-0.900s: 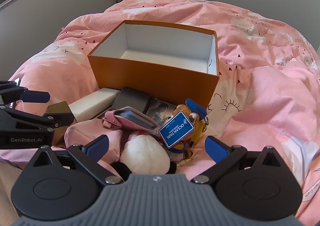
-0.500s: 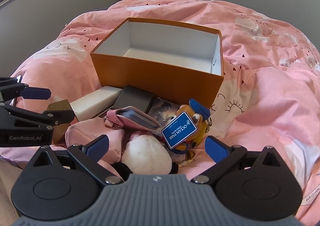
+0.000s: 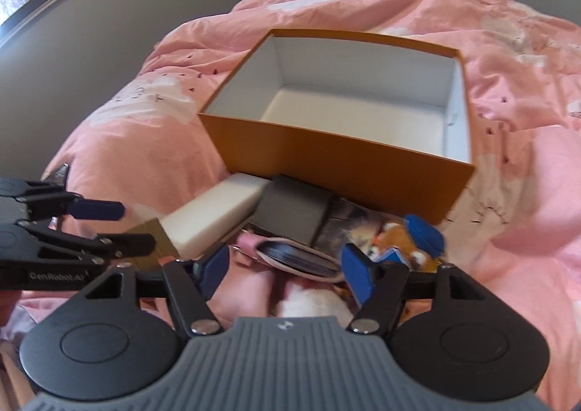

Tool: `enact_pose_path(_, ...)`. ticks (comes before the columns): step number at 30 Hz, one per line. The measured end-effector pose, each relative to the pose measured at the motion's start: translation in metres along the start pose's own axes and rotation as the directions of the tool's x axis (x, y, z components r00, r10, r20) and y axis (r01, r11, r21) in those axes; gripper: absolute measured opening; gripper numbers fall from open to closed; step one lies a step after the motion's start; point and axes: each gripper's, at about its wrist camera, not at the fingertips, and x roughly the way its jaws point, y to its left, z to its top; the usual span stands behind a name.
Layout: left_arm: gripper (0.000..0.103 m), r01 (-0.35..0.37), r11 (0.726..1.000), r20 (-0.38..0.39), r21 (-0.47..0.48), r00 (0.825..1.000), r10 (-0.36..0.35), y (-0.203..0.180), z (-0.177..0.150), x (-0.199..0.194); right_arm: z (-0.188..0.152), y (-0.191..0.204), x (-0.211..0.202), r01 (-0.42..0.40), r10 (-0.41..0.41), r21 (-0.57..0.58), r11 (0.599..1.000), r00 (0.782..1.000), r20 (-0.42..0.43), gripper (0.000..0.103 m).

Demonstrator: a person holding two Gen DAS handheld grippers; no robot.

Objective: Organize objects
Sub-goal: 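Move the right gripper toward the small tan cardboard box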

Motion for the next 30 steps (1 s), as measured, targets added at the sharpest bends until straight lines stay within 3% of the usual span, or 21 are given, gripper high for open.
enact_pose_path(6, 0.069, 0.057, 0.998, -0.07, -0.007, 0.996, -0.057, 0.007, 0.003, 0.003, 0.015, 0.012, 0.025, -0.111, 0.111, 0.003, 0.994, 0.992, -0.052, 0.056)
enact_pose_path(11, 0.07, 0.056, 0.998, -0.137, 0.014, 0.989, -0.053, 0.007, -0.002, 0.003, 0.022, 0.025, 0.037, -0.248, 0.246, -0.002, 0.969, 0.964, -0.102, 0.049)
enact_pose_path(21, 0.061, 0.044, 0.998, -0.231, 0.054, 0.973, -0.03, 0.008, -0.013, 0.006, 0.019, 0.061, 0.049, -0.379, 0.347, -0.156, 0.912, 0.917, -0.198, 0.051)
enact_pose_path(26, 0.057, 0.056, 0.998, -0.248, 0.037, 0.968, -0.045, 0.013, -0.019, 0.012, 0.021, 0.066, 0.067, -0.406, 0.359, -0.166, 0.899, 0.898, -0.253, 0.058)
enact_pose_path(30, 0.052, 0.061, 0.998, -0.258, 0.024, 0.965, -0.053, 0.02, -0.02, 0.014, 0.022, 0.068, 0.085, -0.454, 0.399, -0.15, 0.879, 0.869, -0.292, 0.061)
